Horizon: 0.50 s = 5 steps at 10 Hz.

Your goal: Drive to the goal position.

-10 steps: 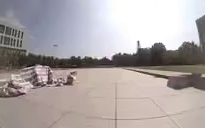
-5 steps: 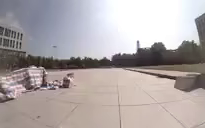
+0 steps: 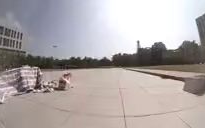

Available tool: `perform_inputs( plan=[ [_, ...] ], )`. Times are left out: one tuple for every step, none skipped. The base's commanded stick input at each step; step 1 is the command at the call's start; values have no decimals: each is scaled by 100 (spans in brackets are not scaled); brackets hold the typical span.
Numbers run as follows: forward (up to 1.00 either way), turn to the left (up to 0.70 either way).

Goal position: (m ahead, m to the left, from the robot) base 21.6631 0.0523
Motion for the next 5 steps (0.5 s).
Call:
perform_inputs(
  plan=[
    [70, 0],
    [70, 0],
    [70, 0],
    [70, 0],
    [70, 0]
  ],
)
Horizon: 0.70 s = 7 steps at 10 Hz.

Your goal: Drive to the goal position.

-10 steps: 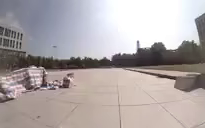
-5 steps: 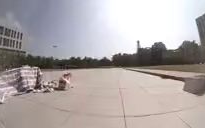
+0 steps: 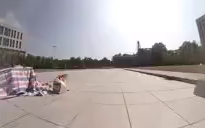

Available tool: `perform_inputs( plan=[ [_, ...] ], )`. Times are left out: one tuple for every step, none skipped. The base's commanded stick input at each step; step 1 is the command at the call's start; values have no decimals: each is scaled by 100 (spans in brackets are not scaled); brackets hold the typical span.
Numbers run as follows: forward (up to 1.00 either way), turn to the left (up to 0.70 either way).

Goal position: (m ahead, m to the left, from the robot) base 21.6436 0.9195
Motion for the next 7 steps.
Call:
perform_inputs(
  plan=[
    [70, 0],
    [70, 0],
    [70, 0],
    [70, 0],
    [70, 0],
    [70, 0],
    [70, 0]
  ],
)
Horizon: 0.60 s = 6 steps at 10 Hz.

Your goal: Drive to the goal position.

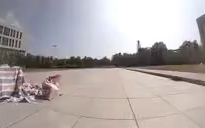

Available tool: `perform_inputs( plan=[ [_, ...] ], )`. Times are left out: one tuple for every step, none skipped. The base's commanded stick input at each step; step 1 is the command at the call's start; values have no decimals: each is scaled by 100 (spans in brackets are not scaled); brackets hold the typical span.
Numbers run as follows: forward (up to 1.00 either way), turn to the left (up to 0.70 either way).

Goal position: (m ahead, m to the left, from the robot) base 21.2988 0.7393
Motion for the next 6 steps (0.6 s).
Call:
perform_inputs(
  plan=[
    [70, 0],
    [70, 0],
    [70, 0],
    [70, 0],
    [70, 0],
    [70, 0]
  ],
)
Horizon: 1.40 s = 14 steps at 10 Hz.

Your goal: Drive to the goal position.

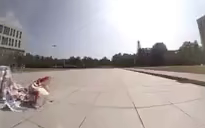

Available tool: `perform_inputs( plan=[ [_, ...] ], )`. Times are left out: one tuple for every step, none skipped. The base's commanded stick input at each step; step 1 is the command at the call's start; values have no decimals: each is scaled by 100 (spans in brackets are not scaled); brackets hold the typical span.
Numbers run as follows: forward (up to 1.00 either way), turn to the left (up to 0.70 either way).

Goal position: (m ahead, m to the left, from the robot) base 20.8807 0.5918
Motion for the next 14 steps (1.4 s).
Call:
perform_inputs(
  plan=[
    [70, 0],
    [70, 0],
    [70, 0],
    [70, 0],
    [70, 0],
    [70, 0],
    [70, 0],
    [70, 0],
    [70, 0],
    [70, 0],
    [70, 0],
    [70, 0],
    [70, 0],
    [70, 0]
  ],
)
